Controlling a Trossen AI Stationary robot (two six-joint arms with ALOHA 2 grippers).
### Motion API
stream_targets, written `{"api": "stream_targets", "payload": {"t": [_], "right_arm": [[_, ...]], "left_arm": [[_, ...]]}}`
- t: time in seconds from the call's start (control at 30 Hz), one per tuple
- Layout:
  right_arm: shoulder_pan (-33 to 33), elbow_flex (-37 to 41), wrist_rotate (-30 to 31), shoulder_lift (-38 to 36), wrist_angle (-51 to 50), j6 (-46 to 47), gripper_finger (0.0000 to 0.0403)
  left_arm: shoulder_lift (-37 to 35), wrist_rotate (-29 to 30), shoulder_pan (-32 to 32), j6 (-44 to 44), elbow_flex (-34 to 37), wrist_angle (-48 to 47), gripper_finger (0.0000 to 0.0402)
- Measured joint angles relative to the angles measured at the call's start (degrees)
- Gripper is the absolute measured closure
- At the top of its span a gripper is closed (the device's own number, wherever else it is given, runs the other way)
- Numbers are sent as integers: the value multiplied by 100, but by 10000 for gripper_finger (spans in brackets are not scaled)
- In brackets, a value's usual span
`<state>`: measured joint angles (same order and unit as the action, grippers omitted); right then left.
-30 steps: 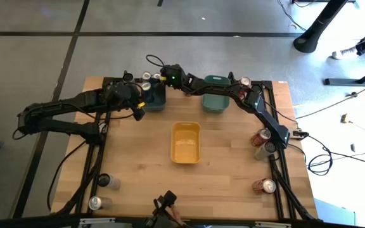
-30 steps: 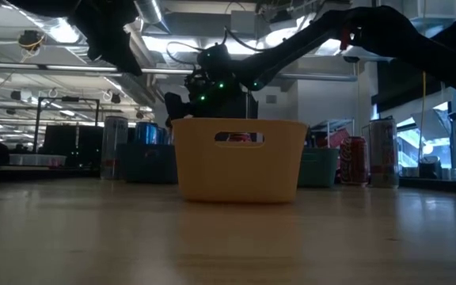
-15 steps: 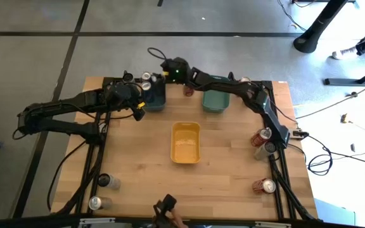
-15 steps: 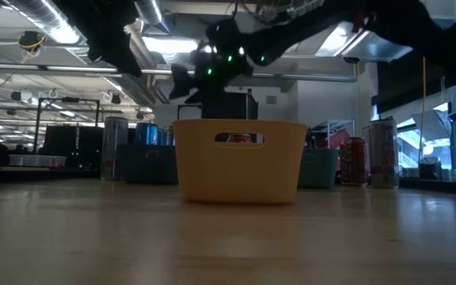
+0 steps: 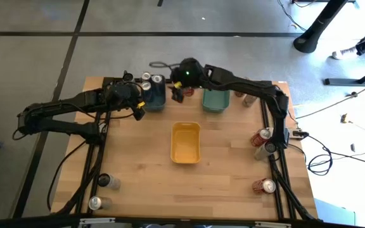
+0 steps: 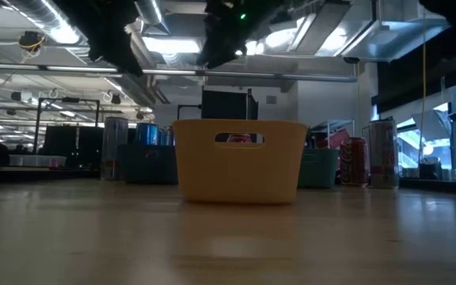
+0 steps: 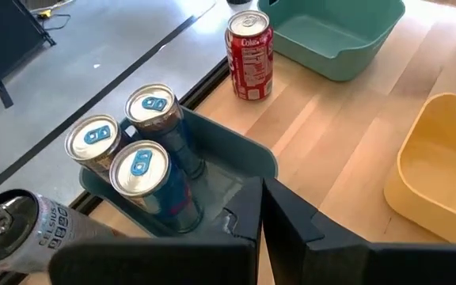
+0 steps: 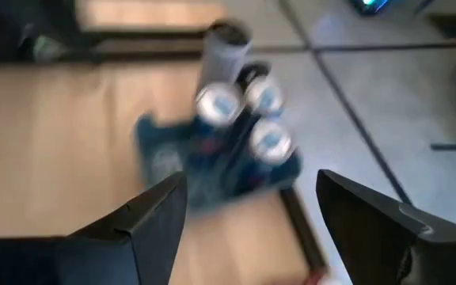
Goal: Sort soda cans
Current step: Put the blue soda can into the blue bin
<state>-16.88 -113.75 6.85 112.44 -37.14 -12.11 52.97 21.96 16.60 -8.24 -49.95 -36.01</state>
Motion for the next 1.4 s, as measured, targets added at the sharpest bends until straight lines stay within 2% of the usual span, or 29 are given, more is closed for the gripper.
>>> {"api": "stream_targets", "payload": {"t": [0.17, 0.27, 0.4, 0.63, 0.73, 0.83, 0.97, 1.07, 1.2, 1.4], "right_arm": [[395, 113, -244, -166, -1172, 134, 123], [732, 443, -291, -181, -1403, 267, 123], [1185, 1067, -275, -257, -1433, 444, 123], [1820, 2349, 560, -783, -853, 949, 123], [1991, 2801, 968, -1173, -708, 1151, 123], [2124, 3218, 1319, -1600, -499, 1318, 123], [2230, 3794, 1485, -2120, -85, 1452, 123], [2233, 4209, 1504, -2376, 229, 1500, 123], [2224, 4599, 1506, -2528, 590, 1505, 123], [2212, 4711, 1504, -2530, 771, 1491, 123]], "left_arm": [[-9, -727, -17, 102, -9, 474, 369], [14, -1121, -15, 121, -9, 527, 324], [84, -1268, -13, 121, -9, 540, 246], [302, -1479, -13, 257, -44, 495, 127], [395, -1475, -156, 254, -429, 241, 103], [446, -1486, -552, 9, -1073, -258, 95], [543, -1492, -1442, -782, -1733, -1236, 94], [575, -1505, -2207, -1854, -1987, -1875, 94], [575, -1524, -3136, -3434, -2039, -2483, 94], [557, -2026, -4074, -5648, -2039, -2969, 94]]}}
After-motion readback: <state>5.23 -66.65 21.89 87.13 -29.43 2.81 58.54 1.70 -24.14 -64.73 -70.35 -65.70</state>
